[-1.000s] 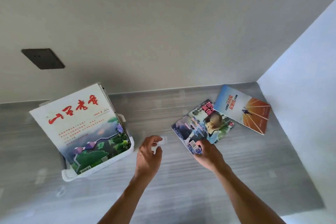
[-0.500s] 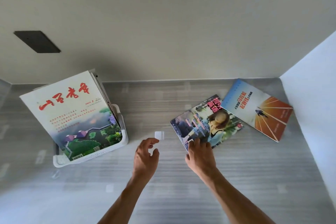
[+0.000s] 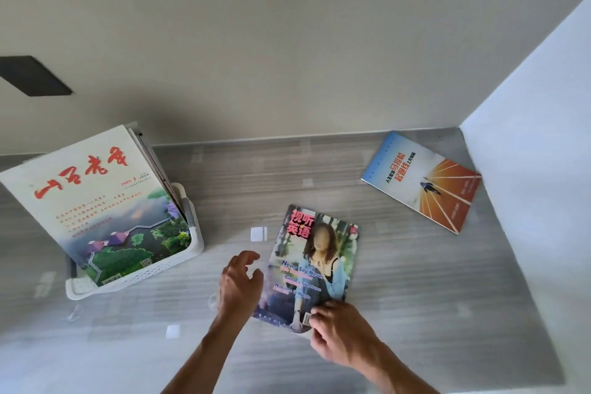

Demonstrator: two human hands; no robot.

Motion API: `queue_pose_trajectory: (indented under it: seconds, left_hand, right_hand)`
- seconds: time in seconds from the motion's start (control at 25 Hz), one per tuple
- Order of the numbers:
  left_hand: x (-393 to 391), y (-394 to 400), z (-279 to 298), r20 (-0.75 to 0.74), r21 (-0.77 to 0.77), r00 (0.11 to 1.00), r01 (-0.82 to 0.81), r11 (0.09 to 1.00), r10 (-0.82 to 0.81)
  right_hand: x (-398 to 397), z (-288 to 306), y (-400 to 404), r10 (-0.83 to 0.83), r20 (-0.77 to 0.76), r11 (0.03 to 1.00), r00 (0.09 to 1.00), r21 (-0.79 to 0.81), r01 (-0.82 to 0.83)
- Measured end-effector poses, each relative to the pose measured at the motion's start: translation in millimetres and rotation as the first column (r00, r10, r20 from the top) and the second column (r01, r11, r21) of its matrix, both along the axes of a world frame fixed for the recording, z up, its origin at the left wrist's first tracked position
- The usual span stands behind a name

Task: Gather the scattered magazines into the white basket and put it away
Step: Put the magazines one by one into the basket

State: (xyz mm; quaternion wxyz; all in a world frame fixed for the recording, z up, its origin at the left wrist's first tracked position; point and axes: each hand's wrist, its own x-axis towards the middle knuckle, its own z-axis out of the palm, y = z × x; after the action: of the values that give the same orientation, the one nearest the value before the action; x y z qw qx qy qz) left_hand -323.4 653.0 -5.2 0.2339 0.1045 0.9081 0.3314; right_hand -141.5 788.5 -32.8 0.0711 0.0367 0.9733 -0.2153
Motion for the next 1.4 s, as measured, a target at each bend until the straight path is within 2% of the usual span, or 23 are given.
queue_pose_trajectory:
  seconds: [0.04, 0.08, 0.16, 0.2, 0.28, 0.36, 0.4, 0.52, 0.56, 0.6, 0.64, 0.68, 0.76, 0.88, 0.92, 1.04, 1.24, 1.32, 1.4]
  left_hand:
    - [4, 1, -3, 0.079, -0.095, 0.996, 0.058, 0.994, -0.051]
    - [9, 1, -5, 0.155, -0.156, 0.983, 0.119, 0.981, -0.095]
    - [20, 4, -8, 0.247, -0.166, 0.964, 0.138, 0.976, -0.095]
    - [23, 5, -10, 0.277, -0.142, 0.960, 0.079, 0.987, -0.037]
    - [22, 7, -9, 0.395, -0.081, 0.912, -0.085, 0.993, 0.111]
    - [20, 10, -6, 0.542, 0.014, 0.832, -0.153, 0.988, 0.122]
    - [18, 12, -1, 0.534, 0.069, 0.845, -0.089, 0.994, 0.039]
    - [8, 17, 21, 0.327, 0.255, 0.922, 0.127, 0.959, -0.209]
    - [2, 13, 31, 0.291, 0.343, 0.922, 0.150, 0.927, -0.256]
    - [-6, 6, 42, 0.275, 0.418, 0.917, 0.155, 0.895, -0.288]
    - [-14, -3, 52, 0.281, 0.473, 0.911, 0.142, 0.870, -0.302]
    - [-22, -15, 59, 0.281, 0.503, 0.913, 0.122, 0.856, -0.296]
    - [-38, -47, 64, 0.258, 0.525, 0.946, 0.035, 0.851, -0.198]
    - [-47, -92, 61, 0.159, 0.444, 0.984, -0.147, 0.884, 0.084]
    - [-48, -104, 61, 0.126, 0.413, 0.984, -0.166, 0.895, 0.124]
    - [-58, -126, 71, -0.019, 0.408, 0.993, -0.096, 0.908, 0.113]
    - [-140, -181, 138, -0.230, 0.520, 0.938, -0.106, 0.847, 0.259]
    - [-167, -202, 153, -0.257, 0.544, 0.908, -0.147, 0.826, 0.330]
    - [-185, -217, 154, -0.212, 0.566, 0.908, -0.188, 0.803, 0.362]
  right_hand:
    - [10, -2, -8, -0.139, 0.047, 0.981, 0.989, -0.128, 0.144]
    - [16, -5, -12, -0.313, 0.090, 0.916, 0.945, -0.236, 0.326]
    - [20, -11, -8, -0.626, 0.092, 0.732, 0.775, -0.273, 0.624]
    - [19, -11, -5, -0.707, 0.105, 0.663, 0.699, -0.245, 0.707]
    - [18, -13, -2, -0.745, 0.180, 0.599, 0.642, -0.243, 0.763]
    - [18, -11, -3, -0.727, 0.258, 0.577, 0.637, -0.273, 0.770]
    - [17, -9, -3, -0.718, 0.288, 0.564, 0.633, -0.292, 0.772]
    - [2, 1, 5, -0.700, 0.383, 0.481, 0.603, -0.372, 0.794]
    - [-8, 8, 10, -0.717, 0.416, 0.386, 0.559, -0.431, 0.816]
    - [-22, 18, 16, -0.734, 0.451, 0.245, 0.507, -0.521, 0.818]
    - [-37, 27, 23, -0.739, 0.472, 0.119, 0.481, -0.611, 0.783]
    - [-52, 37, 28, -0.738, 0.471, 0.040, 0.483, -0.684, 0.729]
    - [-80, 52, 27, -0.740, 0.400, 0.064, 0.541, -0.758, 0.649]
    - [-105, 57, -4, -0.673, 0.358, 0.203, 0.647, -0.752, 0.627]
    - [-110, 57, -18, -0.655, 0.342, 0.252, 0.673, -0.742, 0.622]
    - [-127, 64, -42, -0.667, 0.226, 0.337, 0.710, -0.758, 0.558]
    - [-211, 146, -74, -0.584, 0.059, 0.400, 0.809, -0.847, 0.351]
    - [-250, 163, -95, -0.553, 0.039, 0.437, 0.832, -0.837, 0.329]
    - [-287, 164, -119, -0.551, 0.069, 0.464, 0.832, -0.803, 0.374]
